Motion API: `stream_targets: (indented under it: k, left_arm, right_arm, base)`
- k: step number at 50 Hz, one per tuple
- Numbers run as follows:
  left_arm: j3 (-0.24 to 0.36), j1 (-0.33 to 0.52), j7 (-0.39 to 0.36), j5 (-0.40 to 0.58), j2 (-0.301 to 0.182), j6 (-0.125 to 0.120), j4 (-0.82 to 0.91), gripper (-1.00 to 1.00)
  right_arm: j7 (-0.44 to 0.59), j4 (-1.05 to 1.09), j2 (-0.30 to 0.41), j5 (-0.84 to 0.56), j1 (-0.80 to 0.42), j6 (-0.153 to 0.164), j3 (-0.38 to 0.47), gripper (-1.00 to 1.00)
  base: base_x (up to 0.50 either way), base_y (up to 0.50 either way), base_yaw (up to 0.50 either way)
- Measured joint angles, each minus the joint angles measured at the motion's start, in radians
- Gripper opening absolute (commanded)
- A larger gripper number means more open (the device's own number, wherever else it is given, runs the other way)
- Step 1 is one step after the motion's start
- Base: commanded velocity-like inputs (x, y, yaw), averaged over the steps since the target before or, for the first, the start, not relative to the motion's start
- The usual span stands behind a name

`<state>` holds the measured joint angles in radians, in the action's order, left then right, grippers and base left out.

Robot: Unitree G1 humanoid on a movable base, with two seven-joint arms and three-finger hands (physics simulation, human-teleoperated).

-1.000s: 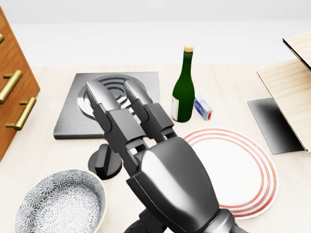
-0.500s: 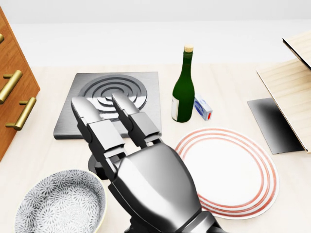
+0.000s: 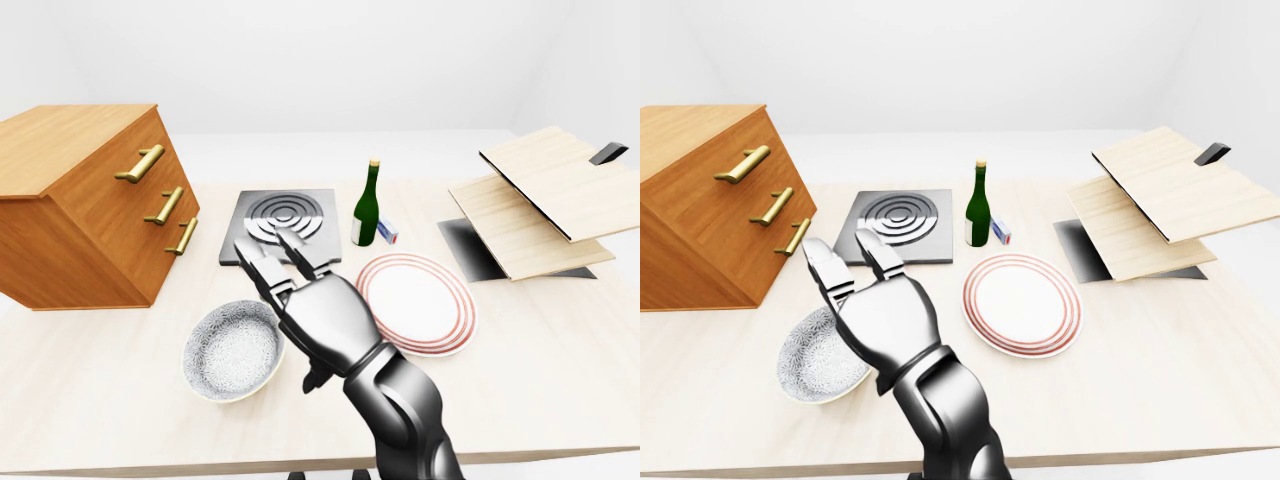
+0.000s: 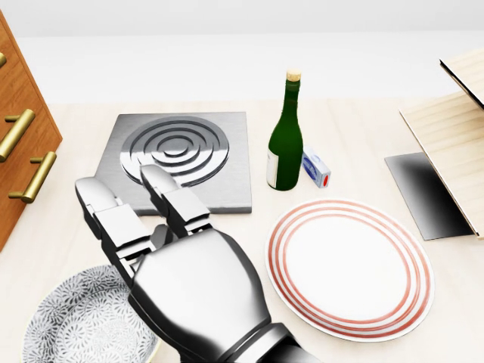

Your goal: Pick up the akita bowl and put it on the plate.

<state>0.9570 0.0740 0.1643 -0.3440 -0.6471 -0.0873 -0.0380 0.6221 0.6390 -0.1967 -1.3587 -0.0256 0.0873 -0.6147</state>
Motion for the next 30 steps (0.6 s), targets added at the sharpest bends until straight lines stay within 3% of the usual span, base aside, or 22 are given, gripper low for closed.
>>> stream_targets:
  k: [30]
  left_arm:
    - [0.0, 0.001, 0.0, -0.004, 0.0, 0.0, -0.001, 1.0]
  right_arm:
    - [0.044, -0.149, -0.027, -0.067, 0.013, 0.0, -0.102, 1.0]
  base:
    - [0.0, 0.0, 0.0]
